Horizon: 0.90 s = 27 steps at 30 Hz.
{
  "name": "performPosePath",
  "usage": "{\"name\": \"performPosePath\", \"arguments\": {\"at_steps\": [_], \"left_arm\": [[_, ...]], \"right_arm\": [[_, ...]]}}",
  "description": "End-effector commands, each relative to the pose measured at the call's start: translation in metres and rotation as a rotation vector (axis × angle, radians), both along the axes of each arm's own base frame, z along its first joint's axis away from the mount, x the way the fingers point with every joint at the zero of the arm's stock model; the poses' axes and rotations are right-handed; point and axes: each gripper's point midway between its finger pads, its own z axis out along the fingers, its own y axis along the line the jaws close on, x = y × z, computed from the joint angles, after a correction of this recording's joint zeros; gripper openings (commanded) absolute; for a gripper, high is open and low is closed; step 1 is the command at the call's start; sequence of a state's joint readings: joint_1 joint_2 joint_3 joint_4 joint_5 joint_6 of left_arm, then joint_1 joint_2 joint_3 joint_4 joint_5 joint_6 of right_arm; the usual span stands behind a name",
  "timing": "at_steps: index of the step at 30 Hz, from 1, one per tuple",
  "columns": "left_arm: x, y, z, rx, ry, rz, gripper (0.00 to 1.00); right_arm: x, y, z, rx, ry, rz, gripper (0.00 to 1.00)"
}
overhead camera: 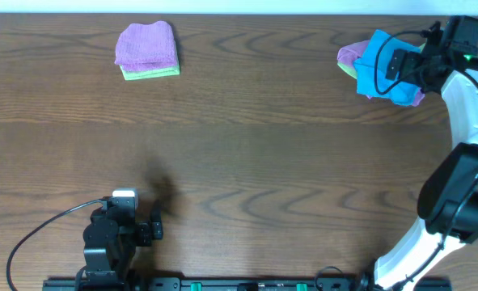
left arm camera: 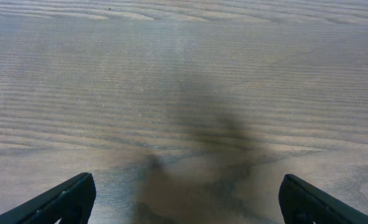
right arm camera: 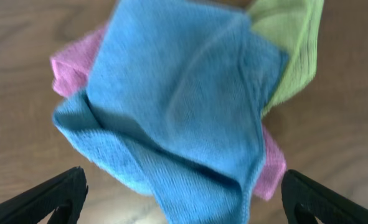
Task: Fold the cloth
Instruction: 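Reach the right gripper to the cloth pile and grasp the blue cloth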
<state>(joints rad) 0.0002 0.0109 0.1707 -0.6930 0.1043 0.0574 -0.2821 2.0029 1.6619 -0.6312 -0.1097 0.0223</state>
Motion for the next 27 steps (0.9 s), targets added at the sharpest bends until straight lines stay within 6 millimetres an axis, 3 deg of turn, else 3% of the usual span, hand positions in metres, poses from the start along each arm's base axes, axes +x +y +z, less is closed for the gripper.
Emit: {"name": "performPosePath", "arguments": {"at_steps": [1, 9, 12, 17, 20, 23, 27], "left_arm": [[-0.001, 0.002, -0.005, 0.016, 0.011, -0.001, 0.95], [-0.001, 0.002, -0.004, 0.016, 0.010, -0.001, 0.95], [-0.001, 0.002, -0.004, 0.016, 0.010, -0.001, 0.95], [-0.001, 0.002, -0.004, 0.017, 0.010, -0.001, 0.95], [-0.001, 0.002, -0.004, 0.016, 0.010, -0.001, 0.95], [-0.001, 0.002, -0.004, 0.017, 0.010, -0.001, 0.95], [-0.001, 0.002, -0.004, 0.016, 0.010, -0.001, 0.95]], "right_arm": [[0.012, 0.000, -0.007, -0.003, -0.019, 0.047, 0.99], [0.023, 0.017, -0.044, 0.076, -0.004, 0.144, 0.98], [0.021, 0.024, -0.060, 0.121, 0.023, 0.164, 0.93], [0.019, 0.027, -0.071, 0.140, 0.043, 0.169, 0.48], [0.019, 0.027, -0.071, 0.141, 0.044, 0.168, 0.03], [0.019, 0.028, -0.063, 0.138, 0.036, 0.171, 0.01], [0.019, 0.034, -0.032, 0.120, -0.010, 0.185, 0.01]]}}
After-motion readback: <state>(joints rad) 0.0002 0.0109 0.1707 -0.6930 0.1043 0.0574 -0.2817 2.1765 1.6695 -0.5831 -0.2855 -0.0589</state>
